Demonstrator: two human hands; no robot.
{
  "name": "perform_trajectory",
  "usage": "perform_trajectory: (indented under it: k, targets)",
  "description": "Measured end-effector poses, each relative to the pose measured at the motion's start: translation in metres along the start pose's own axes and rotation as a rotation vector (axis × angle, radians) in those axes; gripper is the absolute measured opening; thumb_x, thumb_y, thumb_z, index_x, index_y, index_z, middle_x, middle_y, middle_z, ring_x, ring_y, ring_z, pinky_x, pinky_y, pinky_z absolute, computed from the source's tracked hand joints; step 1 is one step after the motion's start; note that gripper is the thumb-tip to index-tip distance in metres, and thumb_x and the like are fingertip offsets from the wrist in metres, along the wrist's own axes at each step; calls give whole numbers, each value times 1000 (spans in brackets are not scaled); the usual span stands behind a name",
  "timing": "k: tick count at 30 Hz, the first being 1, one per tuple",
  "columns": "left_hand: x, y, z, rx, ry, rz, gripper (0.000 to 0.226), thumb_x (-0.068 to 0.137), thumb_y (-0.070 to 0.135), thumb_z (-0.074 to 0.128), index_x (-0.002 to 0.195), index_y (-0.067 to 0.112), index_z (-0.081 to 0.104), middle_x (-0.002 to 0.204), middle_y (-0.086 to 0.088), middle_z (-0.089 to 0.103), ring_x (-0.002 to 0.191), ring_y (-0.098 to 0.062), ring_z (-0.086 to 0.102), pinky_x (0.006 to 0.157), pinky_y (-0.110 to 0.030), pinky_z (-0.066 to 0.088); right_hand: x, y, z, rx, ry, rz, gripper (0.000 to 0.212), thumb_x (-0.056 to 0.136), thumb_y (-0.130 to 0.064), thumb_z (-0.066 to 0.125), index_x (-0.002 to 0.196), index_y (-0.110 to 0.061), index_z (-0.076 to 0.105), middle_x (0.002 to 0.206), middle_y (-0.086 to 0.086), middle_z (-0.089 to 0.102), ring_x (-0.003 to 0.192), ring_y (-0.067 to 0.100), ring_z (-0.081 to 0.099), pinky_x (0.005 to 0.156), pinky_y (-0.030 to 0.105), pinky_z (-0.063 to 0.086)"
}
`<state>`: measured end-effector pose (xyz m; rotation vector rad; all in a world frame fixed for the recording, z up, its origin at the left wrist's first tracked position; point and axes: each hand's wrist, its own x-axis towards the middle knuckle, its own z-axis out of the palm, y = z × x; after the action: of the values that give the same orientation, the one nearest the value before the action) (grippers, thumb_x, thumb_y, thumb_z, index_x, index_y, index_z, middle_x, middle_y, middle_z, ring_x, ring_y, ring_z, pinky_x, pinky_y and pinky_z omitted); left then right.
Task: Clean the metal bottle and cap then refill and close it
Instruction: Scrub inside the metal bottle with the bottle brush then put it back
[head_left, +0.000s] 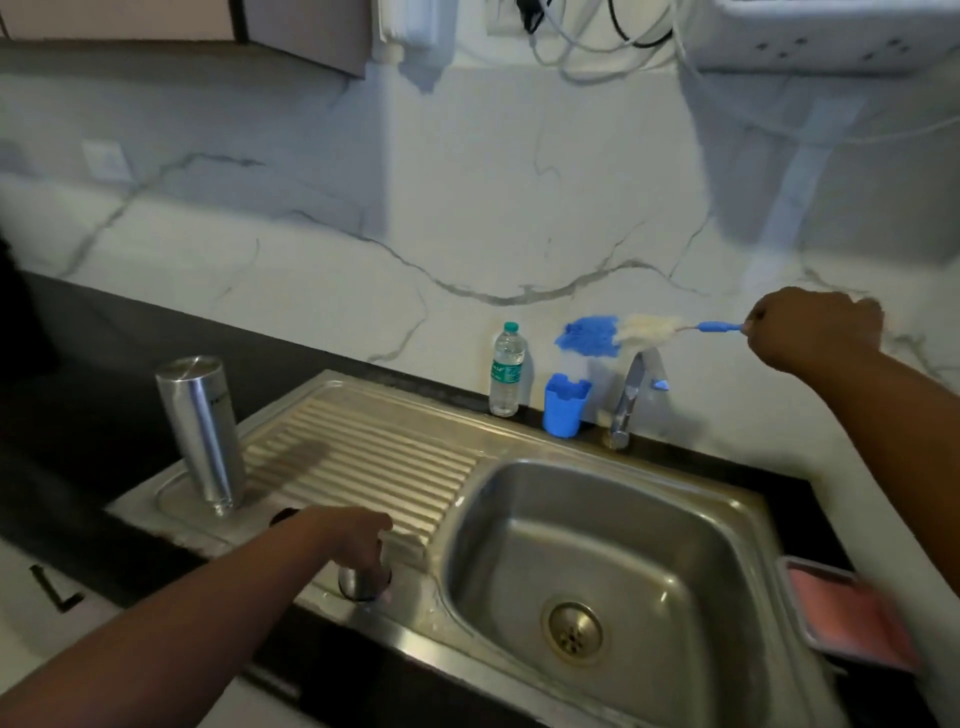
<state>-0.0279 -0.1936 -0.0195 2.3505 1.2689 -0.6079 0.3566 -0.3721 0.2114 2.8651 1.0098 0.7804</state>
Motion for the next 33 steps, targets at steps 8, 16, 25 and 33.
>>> perform_trajectory:
  k: [8,16,25,33]
  targets:
    - [-1,12,14,-193,311,15,66,63,37,84,116,16,50,110,-4,60,95,-20,60,73,-27,47,-42,60,-2,208,-142,64,23,95,-34,45,96,-30,67,83,-2,59,67,18,50,71,32,35]
    - [10,93,-15,-1124,256,204,48,50,37,84,86,12,65,68,-7,53,52,-12,44,47,-19,27,-78,86,-21,292,-280,-5,15,94,-42,49,89,-40,63,80,-13,55,75,13,55,73,31,40]
    - [46,153,-9,-1719,-100,207,23,73,26,73,92,16,65,84,-8,57,73,-19,57,66,-30,47,-111,52,-42,20,-101,-98,13,94,-46,47,93,-46,60,96,-11,65,82,12,54,74,30,34]
    - [87,143,-25,-2047,-272,187,44,71,16,59,111,-1,50,105,-24,58,87,-30,60,76,-36,49,-145,16,7,189,-254,15,15,91,-48,49,84,-60,55,106,-19,66,99,11,61,82,28,44]
